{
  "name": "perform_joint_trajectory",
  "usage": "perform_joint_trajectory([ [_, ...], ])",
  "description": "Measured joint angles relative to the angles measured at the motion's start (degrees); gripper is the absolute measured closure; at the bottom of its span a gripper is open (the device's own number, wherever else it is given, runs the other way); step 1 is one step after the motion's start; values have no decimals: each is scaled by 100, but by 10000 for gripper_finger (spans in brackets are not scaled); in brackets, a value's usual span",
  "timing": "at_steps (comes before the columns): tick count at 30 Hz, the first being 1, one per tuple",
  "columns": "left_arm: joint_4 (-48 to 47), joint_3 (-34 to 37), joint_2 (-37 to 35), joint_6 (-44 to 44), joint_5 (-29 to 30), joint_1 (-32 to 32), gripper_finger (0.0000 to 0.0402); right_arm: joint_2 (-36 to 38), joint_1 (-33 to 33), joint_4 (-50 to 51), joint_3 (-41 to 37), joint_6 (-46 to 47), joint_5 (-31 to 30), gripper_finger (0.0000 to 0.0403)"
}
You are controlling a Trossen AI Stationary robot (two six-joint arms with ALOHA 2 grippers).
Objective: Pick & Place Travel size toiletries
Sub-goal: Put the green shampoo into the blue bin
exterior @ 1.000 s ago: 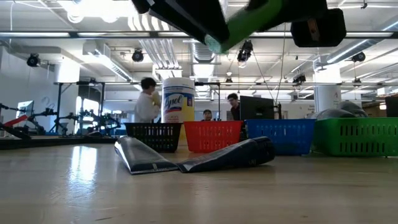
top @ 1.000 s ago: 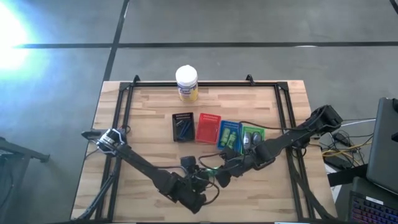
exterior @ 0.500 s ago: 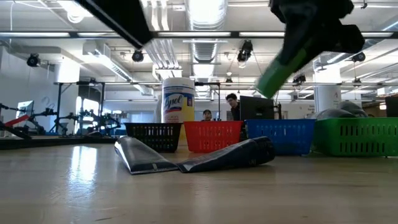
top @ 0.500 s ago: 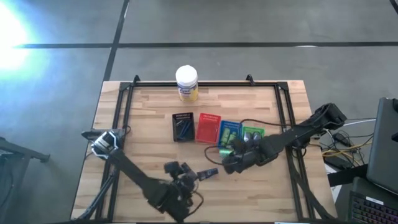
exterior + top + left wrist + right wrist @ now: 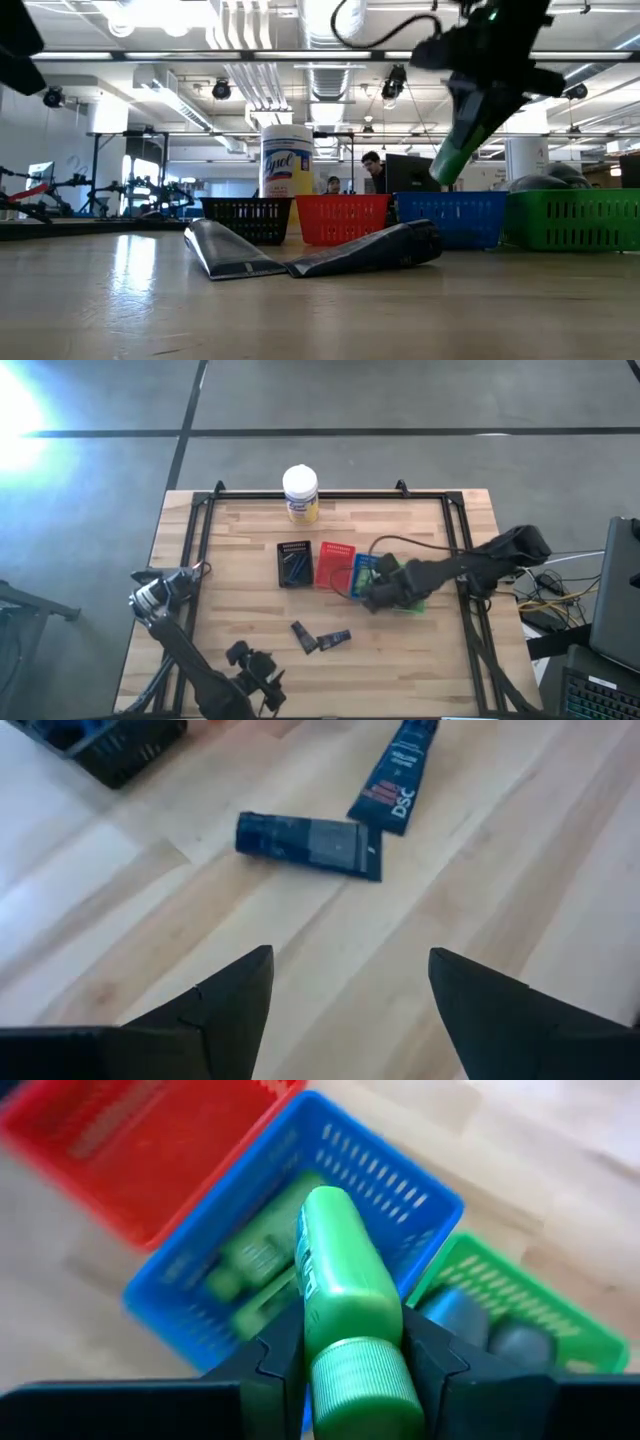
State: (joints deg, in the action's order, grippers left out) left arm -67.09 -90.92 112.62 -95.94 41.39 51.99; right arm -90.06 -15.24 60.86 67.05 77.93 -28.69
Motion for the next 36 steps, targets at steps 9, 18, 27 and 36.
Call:
perform_joint_trajectory([
  [9, 1733, 1353, -728, 202, 93, -61, 129, -379, 522, -20, 0, -683, 169, 244],
  [18, 3802, 3297, -2234, 975, 184, -297, 129, -308, 431, 33, 61, -590, 319, 138],
  [27, 4375, 3499, -2476, 3731, -865, -1431, 129, -382, 326, -177, 223, -1148, 596, 91],
  [36, 4571, 3513, -2454, 4379, -1041, -1675, 129, -461, 587, -1309, 3, -1938, 1184, 79],
])
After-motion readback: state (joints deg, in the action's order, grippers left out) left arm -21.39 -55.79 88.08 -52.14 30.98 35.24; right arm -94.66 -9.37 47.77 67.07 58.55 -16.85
